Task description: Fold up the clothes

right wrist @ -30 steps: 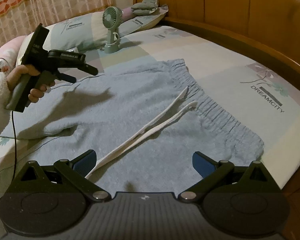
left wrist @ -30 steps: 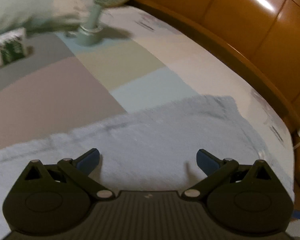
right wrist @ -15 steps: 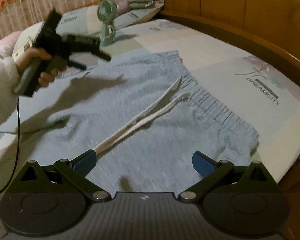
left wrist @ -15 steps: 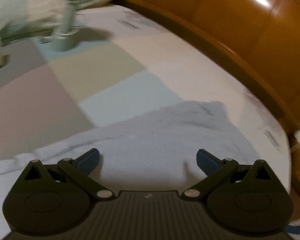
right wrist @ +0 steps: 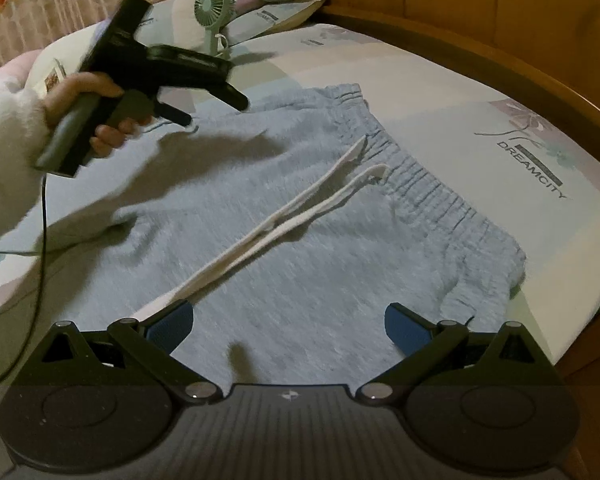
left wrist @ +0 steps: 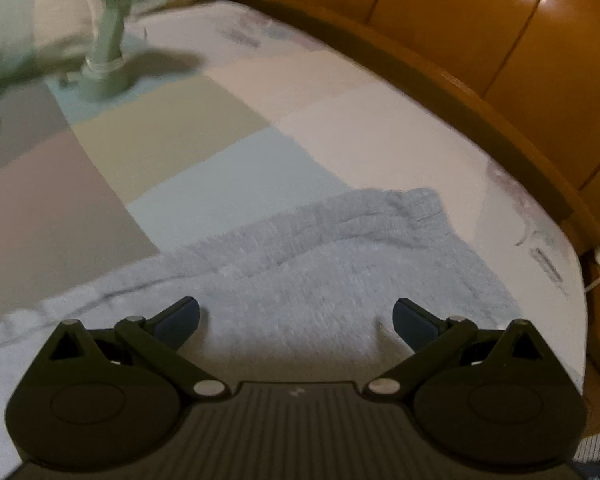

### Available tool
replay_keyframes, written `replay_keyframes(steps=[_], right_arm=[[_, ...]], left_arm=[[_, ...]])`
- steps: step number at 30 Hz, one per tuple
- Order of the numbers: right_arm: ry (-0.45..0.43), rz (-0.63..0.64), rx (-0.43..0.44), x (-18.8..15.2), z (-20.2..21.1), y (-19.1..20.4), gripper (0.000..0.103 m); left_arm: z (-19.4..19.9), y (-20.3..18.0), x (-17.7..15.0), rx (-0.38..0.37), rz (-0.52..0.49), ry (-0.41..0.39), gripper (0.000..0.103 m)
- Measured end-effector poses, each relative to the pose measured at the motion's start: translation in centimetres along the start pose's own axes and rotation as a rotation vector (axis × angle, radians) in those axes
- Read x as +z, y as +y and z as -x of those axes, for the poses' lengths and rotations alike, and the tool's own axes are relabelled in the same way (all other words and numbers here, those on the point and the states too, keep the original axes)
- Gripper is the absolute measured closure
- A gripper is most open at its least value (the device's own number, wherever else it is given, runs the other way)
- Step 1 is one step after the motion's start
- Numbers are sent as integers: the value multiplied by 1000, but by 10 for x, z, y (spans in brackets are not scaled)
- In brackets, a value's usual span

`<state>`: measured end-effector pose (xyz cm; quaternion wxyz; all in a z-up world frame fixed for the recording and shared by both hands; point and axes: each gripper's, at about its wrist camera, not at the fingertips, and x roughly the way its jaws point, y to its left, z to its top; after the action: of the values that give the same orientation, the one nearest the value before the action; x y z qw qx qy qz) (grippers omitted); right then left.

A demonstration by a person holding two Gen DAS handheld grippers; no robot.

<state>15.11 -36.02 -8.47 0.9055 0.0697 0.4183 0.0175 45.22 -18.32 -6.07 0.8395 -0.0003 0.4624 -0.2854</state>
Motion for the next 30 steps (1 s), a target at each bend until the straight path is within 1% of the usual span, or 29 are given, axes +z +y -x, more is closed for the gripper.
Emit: replay_keyframes(steps=[2,6,10,13,15,19,20,23,25,30], right_arm=[[6,16,3,0,0,5,0],[47,71,6,-1,-10,19,0],[96,142,-2,-5,-30,31,0],[125,190,-11,-9,-43,37,0],[119,212,-15,-11,-44,40,0],[108,216,-14,-13,-43,39,0],[105,216,-14,-14,-43,39,0],[97,216,-13,-15,-43,38,0],[92,216,-13,-16,-43,38,0],[79,216,-12,-18,-42,37,0]], left_arm=[[28,7,-1,14,-8,-20,1],[75,35,-9,98,-3,-37,1],[100,75,-31,163,67,-6,1],[102,104,-56,180,152,22,1],[98,119,-69,182,201,31,1],[85,143,-91,180,288,39,1],[82,147,-93,186,299,35,1],[75,154,-92,204,314,-8,1],[74,158,-86,228,300,-32,1],[79,172,-73,311,318,-56,1]])
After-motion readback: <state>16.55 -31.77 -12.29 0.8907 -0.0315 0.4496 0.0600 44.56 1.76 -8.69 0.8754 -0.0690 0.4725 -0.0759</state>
